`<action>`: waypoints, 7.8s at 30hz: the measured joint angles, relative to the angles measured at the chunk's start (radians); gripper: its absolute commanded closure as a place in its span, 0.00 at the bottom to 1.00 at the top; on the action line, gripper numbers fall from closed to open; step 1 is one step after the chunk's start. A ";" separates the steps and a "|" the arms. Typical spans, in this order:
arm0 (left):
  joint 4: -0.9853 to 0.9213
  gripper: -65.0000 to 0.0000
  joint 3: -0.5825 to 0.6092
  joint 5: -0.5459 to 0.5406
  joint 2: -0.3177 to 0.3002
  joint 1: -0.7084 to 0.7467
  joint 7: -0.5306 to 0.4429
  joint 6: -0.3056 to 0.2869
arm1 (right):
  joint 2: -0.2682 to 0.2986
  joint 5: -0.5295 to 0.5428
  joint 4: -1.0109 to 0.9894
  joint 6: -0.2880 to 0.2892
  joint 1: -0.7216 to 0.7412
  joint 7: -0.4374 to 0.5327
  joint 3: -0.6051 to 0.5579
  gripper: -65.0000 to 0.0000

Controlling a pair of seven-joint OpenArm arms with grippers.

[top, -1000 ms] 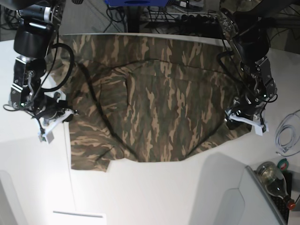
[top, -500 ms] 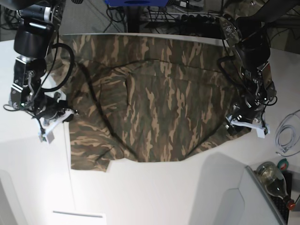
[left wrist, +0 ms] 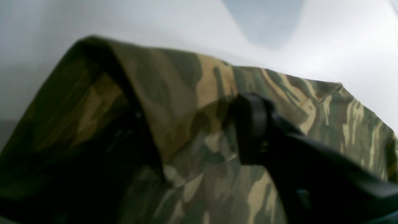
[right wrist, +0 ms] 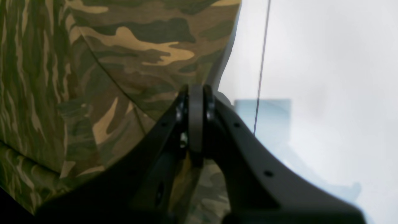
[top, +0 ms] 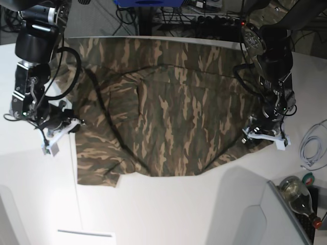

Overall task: Layout the t-shirt on the table in an organized manner, then fold the t-shirt properly
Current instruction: 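Lift both shirt sides and fold them toward the collar edge, then lay the folded half down along the collar edge with both grippers, then release the fabric and reposition both grippers along the folded edge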

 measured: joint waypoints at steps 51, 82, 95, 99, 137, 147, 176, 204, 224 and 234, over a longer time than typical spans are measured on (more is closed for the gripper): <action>0.502 1.00 -0.006 0.009 -0.123 0.032 0.815 -0.150 | 0.148 -0.010 -0.009 0.003 0.039 0.357 -0.185 1.00; 0.549 1.00 -0.005 -0.002 -0.121 0.073 0.866 -0.206 | 0.320 -0.011 -0.299 0.116 0.132 0.756 -0.438 1.00; 0.558 1.00 -0.004 -0.006 -0.129 0.142 0.870 -0.210 | 0.317 0.002 0.105 0.127 -0.117 0.436 -0.198 1.00; 0.624 1.00 -0.004 -0.009 -0.140 0.198 0.871 -0.216 | 0.316 0.003 0.169 0.132 -0.194 0.346 -0.169 1.00; 0.648 1.00 0.068 0.014 -0.193 0.382 0.778 -0.206 | -0.002 0.031 0.435 0.119 -0.474 0.215 0.015 0.77; 0.649 1.00 0.064 0.010 -0.199 0.381 0.777 -0.206 | -0.063 -0.420 0.447 0.117 -0.540 0.510 -0.053 0.35; 0.651 1.00 0.062 0.006 -0.196 0.377 0.779 -0.206 | -0.030 -0.541 0.414 0.120 -0.444 0.407 -0.055 1.00; 0.705 1.00 0.067 0.006 -0.199 0.380 0.781 -0.209 | -0.113 -0.541 0.715 0.124 -0.620 0.163 -0.066 1.00; 0.705 1.00 0.125 0.126 -0.197 0.375 0.756 -0.209 | -0.102 -0.538 0.575 0.120 -0.612 0.176 -0.077 1.00; 0.619 1.00 0.156 0.125 -0.195 0.372 0.699 -0.206 | -0.101 -0.542 0.510 0.119 -0.587 0.172 -0.077 1.00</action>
